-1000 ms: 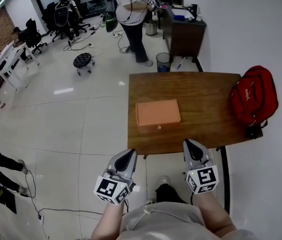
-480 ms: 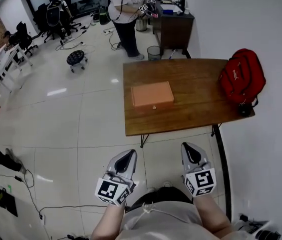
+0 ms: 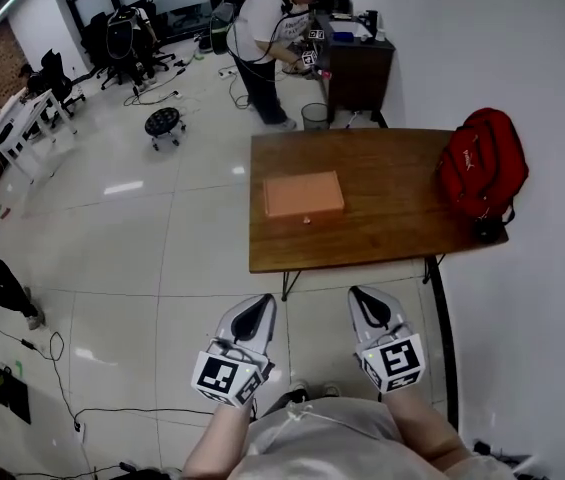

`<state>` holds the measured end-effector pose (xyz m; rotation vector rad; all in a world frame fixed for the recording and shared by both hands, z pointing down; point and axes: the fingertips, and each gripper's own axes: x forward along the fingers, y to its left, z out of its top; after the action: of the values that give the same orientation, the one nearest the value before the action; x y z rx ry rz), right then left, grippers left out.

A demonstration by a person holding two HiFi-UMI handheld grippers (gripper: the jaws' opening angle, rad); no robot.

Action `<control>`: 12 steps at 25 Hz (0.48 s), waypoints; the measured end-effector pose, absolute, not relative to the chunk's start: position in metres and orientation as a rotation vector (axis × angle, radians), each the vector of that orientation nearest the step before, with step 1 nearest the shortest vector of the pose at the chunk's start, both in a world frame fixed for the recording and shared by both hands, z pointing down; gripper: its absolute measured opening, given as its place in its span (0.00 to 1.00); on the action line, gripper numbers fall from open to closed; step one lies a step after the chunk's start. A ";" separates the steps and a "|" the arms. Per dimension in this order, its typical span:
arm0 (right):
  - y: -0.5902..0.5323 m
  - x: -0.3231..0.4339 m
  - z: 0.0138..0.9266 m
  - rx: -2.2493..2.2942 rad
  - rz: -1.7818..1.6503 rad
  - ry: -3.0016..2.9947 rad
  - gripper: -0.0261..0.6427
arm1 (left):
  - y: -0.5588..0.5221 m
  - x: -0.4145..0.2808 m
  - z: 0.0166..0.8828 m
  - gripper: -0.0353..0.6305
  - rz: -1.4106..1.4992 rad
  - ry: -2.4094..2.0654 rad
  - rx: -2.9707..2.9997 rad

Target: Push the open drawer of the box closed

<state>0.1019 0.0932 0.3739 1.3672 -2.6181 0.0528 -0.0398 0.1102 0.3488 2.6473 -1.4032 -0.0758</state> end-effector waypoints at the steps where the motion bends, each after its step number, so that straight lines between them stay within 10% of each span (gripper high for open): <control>1: 0.094 0.101 0.374 1.347 0.038 -2.622 0.05 | 0.110 -0.037 0.349 0.06 -0.075 -1.407 2.641; 12: 0.099 0.105 0.372 1.317 0.038 -2.665 0.05 | 0.111 -0.011 0.352 0.06 -0.057 -1.353 2.640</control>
<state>0.1047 0.0987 0.3722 1.3168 -2.6649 0.0378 -0.0112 0.1106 0.3521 2.6404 -1.3535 -0.0572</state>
